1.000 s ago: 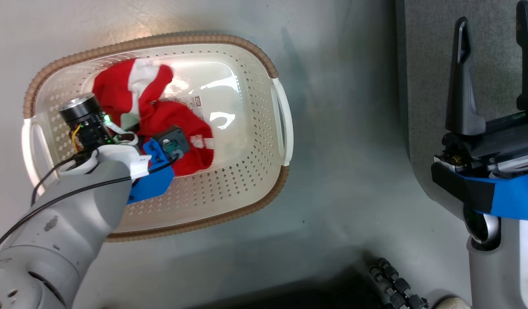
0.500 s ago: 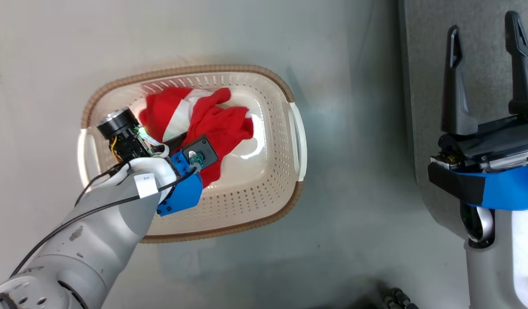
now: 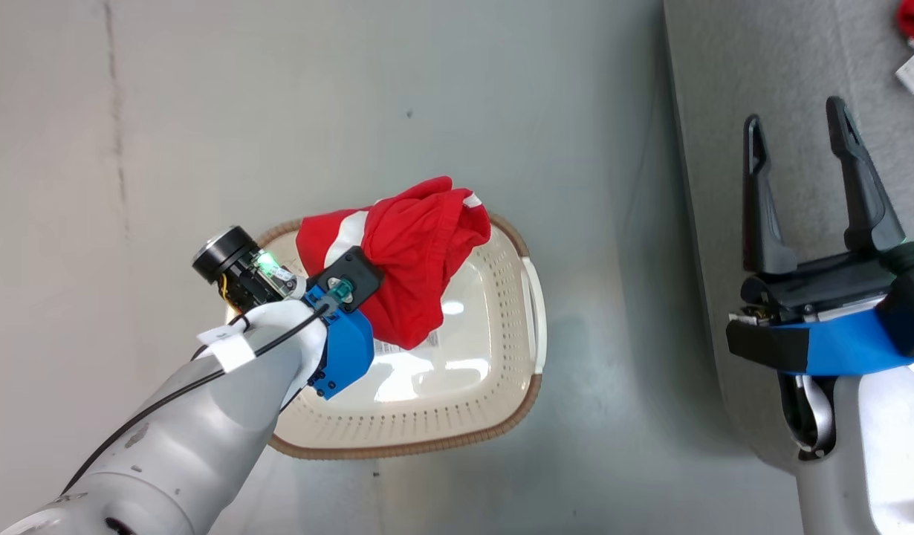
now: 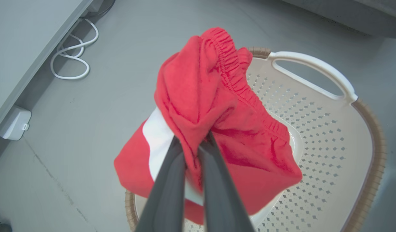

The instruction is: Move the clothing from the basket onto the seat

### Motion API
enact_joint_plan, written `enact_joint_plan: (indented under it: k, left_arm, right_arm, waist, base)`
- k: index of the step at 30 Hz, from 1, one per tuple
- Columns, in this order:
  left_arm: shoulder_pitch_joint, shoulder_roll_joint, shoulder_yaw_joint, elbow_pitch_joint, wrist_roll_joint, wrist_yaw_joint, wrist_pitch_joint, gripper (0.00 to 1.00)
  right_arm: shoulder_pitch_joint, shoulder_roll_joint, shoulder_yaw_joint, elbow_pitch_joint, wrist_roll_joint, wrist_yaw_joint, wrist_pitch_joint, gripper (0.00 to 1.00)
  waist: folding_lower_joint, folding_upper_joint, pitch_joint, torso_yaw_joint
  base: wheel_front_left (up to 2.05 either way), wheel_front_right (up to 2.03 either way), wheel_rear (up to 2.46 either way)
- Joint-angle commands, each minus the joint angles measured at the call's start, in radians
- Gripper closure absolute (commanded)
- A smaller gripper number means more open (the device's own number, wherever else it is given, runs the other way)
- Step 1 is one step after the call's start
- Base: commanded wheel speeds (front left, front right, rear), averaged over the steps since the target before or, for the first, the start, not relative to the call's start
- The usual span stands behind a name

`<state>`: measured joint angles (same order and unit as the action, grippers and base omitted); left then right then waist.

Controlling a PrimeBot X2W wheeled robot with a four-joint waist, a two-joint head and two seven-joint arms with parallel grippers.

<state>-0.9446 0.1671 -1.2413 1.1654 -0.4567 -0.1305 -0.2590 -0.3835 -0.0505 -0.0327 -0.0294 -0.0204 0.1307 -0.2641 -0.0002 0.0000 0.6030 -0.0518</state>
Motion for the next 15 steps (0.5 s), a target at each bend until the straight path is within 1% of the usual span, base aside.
enact_joint_plan:
  k: [1, 5, 6, 15]
  left_arm:
    - [0.014, 0.015, 0.021, -0.035, -0.021, 0.0, -0.007, 1.0]
    - [0.047, 0.054, 0.096, -0.153, -0.058, 0.0, -0.008, 1.0]
    - [0.08, 0.077, 0.143, -0.204, -0.069, 0.005, -0.007, 1.0]
    - [0.204, 0.129, 0.361, -0.395, -0.063, 0.025, -0.008, 1.0]
  right_arm:
    - [0.021, 0.0, -0.006, 0.011, 0.005, 0.0, -0.001, 0.0]
    - [0.05, 0.0, -0.015, 0.032, 0.01, 0.0, -0.001, 0.0]
    - [0.07, 0.0, -0.016, 0.045, 0.015, 0.0, -0.001, 0.0]
    - [0.148, 0.0, -0.007, 0.082, 0.033, 0.0, 0.0, 0.0]
  waist:
    - [0.0002, 0.0, -0.085, 0.022]
    - [0.0002, 0.0, -0.153, 0.035]
    - [0.0002, 0.0, -0.192, 0.04]
    - [0.0002, 0.0, -0.336, 0.051]
  base:
    - [0.0, 0.0, 0.0]
    - [0.0, 0.0, 0.0]
    - [0.0, 0.0, 0.0]
    - [0.0, 0.0, 0.0]
